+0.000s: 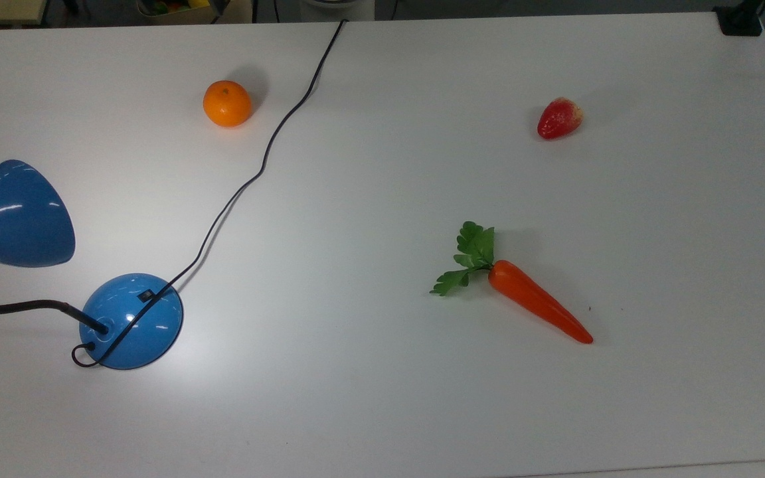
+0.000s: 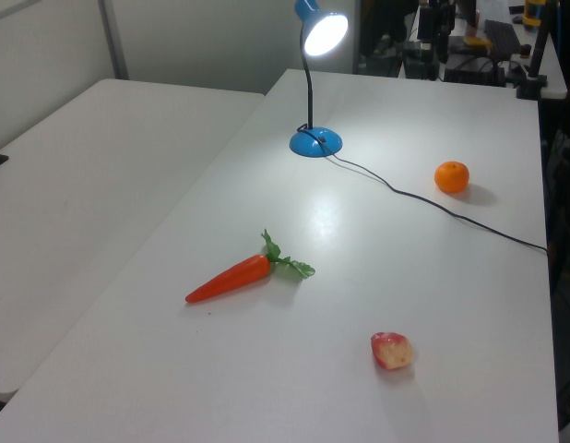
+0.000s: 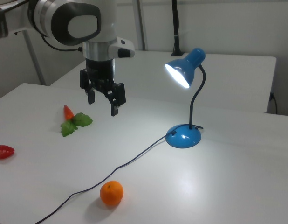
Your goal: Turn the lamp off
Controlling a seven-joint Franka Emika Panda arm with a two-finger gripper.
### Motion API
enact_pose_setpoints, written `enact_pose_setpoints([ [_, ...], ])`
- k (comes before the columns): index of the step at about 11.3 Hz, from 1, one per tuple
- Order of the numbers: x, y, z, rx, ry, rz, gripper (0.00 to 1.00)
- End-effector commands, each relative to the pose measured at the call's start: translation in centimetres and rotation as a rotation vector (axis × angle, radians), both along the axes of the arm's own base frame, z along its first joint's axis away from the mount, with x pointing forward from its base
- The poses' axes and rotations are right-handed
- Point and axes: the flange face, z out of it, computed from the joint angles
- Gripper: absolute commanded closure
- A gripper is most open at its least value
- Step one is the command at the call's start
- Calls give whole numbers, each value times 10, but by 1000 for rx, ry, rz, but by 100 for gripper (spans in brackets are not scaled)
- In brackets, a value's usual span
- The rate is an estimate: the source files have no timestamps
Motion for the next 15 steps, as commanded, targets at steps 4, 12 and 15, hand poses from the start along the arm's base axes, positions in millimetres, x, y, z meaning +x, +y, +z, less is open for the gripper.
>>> enact_pose_setpoints([
  [4,-6,-11,1,-13,-17,16,0],
  [12,16,-16,-20,-43,-87,-32,9],
  [15,30,-19,-31,-56,-148,-153,54],
])
